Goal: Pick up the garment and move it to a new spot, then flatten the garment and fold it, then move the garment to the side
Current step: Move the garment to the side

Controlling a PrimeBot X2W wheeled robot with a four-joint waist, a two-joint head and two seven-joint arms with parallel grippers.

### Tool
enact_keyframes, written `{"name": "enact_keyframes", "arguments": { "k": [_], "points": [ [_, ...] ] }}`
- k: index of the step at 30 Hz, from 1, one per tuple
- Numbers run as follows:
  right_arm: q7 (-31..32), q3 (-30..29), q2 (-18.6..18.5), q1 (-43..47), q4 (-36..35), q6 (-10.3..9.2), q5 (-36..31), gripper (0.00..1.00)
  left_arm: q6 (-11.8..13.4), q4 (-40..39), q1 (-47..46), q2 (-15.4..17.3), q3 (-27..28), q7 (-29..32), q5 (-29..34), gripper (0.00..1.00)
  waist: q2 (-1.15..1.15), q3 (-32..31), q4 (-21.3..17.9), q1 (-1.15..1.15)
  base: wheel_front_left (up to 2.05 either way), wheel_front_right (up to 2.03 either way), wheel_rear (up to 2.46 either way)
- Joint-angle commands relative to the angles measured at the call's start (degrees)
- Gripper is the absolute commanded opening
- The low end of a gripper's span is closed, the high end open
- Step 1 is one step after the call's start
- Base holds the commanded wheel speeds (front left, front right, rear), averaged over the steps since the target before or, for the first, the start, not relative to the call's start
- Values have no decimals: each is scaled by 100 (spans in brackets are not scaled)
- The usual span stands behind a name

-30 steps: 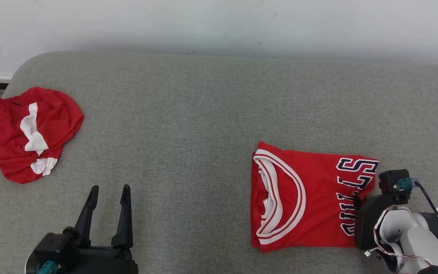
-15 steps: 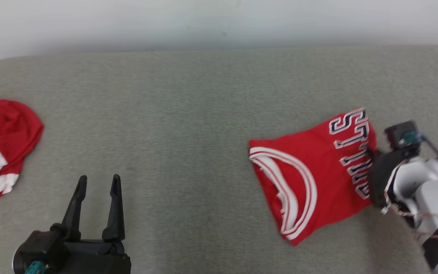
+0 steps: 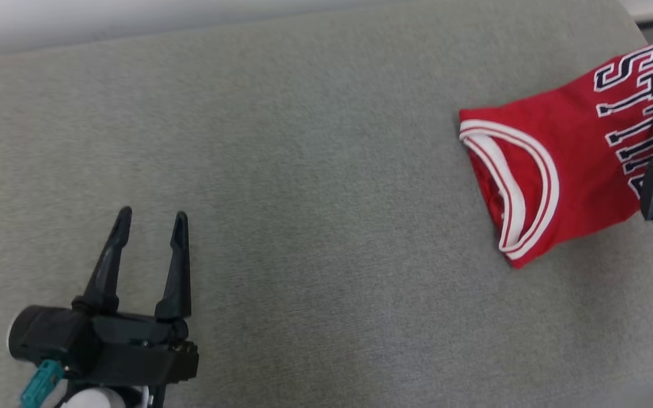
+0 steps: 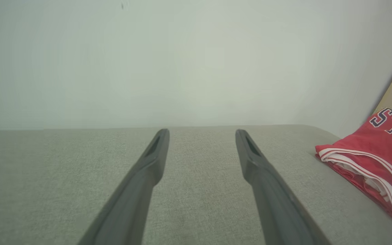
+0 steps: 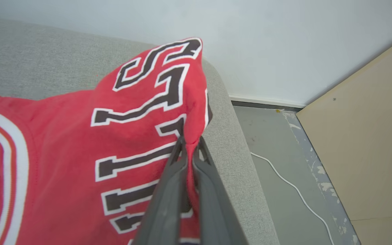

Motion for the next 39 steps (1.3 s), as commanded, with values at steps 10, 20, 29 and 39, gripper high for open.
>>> {"name": "enact_keyframes", "arguments": {
  "k": [10, 20, 29, 39],
  "points": [
    [-591, 83, -70, -236, -332, -17, -265, 0, -29, -152, -333, 232, -30, -1, -9, 100, -1, 786, -725, -1, 0, 0, 0],
    [-958, 240, -267, -205, -578, -17, -667, 0, -31, -105, -372, 263, -84, -1, -49, 100, -1, 784, -564, -1, 0, 0, 0],
    [-1163, 244, -293, -9, -584, -17, -951, 100, -33, -42, -257, 182, -50, -1, -110, 100, -1, 585, -301, -1, 0, 0, 0],
    [-1900, 239, 23, 646, -858, -17, -461, 100, -12, 154, 85, 1, 272, -1, -196, 100, -1, -153, 13, -1, 0, 0, 0]
  ]
}}
